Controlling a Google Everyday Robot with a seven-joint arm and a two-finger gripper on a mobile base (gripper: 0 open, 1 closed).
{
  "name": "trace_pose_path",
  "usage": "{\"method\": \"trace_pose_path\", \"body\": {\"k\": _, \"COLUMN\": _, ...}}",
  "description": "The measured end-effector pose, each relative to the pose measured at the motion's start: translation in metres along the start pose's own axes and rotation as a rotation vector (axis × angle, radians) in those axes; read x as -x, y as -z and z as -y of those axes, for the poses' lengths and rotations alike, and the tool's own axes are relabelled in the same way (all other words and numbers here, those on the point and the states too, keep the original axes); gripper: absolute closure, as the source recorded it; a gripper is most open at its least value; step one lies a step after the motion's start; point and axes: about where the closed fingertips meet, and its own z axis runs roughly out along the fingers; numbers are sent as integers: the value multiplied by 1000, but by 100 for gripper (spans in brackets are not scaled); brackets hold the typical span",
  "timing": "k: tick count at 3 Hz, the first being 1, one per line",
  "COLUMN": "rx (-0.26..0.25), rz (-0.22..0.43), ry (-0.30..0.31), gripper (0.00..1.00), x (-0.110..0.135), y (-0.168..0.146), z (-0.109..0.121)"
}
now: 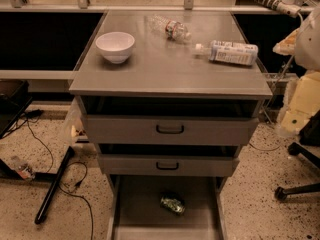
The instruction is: Pick green can from bottom drawer and place on counter
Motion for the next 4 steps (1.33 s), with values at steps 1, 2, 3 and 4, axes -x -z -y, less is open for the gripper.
{"method": "trace_pose_path", "body": {"k": 1, "rx": 0, "rz": 0, "ry": 0, "gripper": 0, "x": 0, "y": 0, "z": 0}}
{"method": "trace_pose_path", "body": {"k": 2, "rx": 8, "rz": -4, "ry": 18, "gripper": 0, "x": 2, "y": -15, "z": -14}}
{"method": "trace_pose_path", "body": {"k": 3, "rx": 34, "rz": 29, "ry": 46, "gripper": 0, "x": 0, "y": -53, "z": -46}}
{"method": "trace_pose_path", "body": {"k": 4, "rx": 43, "rz": 129, "ry": 60, "gripper": 0, "x": -15, "y": -100, "z": -67}}
